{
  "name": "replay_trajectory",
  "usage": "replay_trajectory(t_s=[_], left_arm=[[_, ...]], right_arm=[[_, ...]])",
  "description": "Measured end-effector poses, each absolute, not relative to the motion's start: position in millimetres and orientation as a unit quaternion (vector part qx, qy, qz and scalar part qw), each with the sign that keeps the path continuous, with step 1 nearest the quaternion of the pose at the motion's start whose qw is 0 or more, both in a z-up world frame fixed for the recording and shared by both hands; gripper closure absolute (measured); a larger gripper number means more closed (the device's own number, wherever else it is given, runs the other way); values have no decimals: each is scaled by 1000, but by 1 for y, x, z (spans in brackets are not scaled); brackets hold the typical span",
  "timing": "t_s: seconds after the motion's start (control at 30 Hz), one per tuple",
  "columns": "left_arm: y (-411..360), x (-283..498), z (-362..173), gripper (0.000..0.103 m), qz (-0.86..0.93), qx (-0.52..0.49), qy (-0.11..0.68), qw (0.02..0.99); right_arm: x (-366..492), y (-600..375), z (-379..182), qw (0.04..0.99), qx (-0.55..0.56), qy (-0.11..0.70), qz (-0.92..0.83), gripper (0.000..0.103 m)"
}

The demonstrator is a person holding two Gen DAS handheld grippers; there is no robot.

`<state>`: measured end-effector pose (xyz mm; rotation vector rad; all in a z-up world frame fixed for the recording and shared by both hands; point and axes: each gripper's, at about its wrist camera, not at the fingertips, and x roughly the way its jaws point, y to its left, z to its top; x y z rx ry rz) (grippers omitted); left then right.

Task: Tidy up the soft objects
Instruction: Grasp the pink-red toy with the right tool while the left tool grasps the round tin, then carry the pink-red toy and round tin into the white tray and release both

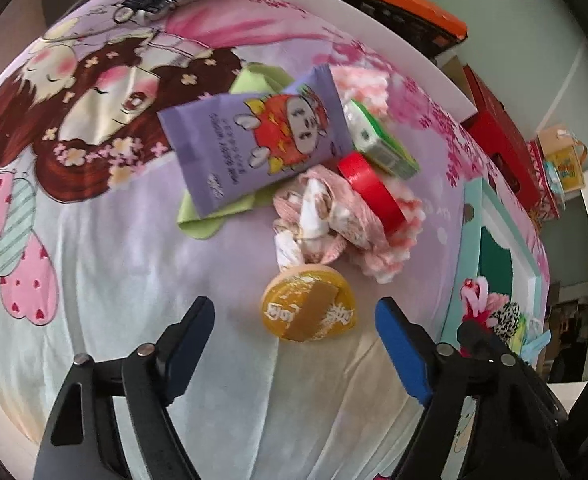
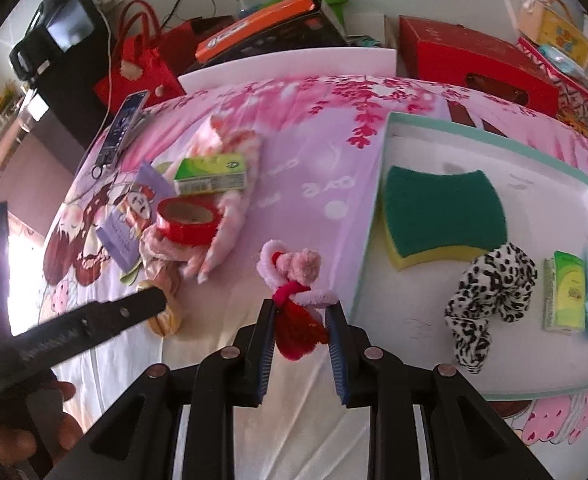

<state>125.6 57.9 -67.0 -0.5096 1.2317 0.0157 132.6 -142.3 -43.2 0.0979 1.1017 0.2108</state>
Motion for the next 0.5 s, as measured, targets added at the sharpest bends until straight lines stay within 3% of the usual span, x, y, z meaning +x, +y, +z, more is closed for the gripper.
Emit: replay_trajectory(t_s=[0.07,0.17,0.5], left_arm=[[54,127,-69,38,0,-235,576,783],[50,129,-71,50,-8,-234,577,783],[49,127,-69,51,-23,-234,571,787]], right_arm=[[133,-142,-44,845,47,523,98,76],[134,-141,-44,844,45,524,99,76],[135,-141,-46,843,44,526,98,76]])
